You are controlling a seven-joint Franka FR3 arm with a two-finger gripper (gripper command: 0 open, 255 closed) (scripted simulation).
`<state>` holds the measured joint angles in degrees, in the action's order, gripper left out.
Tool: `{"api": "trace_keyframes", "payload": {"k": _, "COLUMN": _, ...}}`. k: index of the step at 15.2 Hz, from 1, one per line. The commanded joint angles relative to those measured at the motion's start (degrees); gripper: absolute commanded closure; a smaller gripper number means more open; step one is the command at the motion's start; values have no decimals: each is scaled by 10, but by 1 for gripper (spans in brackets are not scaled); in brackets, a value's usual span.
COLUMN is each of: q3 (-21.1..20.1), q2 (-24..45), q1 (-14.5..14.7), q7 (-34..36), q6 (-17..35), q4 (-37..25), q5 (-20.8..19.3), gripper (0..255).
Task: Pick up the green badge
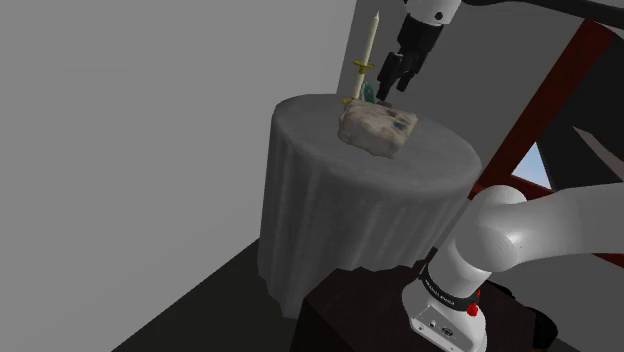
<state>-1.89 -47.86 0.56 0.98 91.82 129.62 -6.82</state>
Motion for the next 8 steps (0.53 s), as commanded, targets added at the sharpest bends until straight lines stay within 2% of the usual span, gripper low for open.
{"api": "trace_keyframes", "payload": {"k": 1, "q3": 0, "q2": 0, "q1": 0, "q7": 0, "q6": 0, "q4": 0, "q5": 0, "gripper": 0}}
{"api": "trace_keyframes", "payload": {"k": 8, "q3": -79, "q2": 185, "q1": -97, "q7": 214, "q6": 16, "q4": -115, "q5": -55, "gripper": 0}}
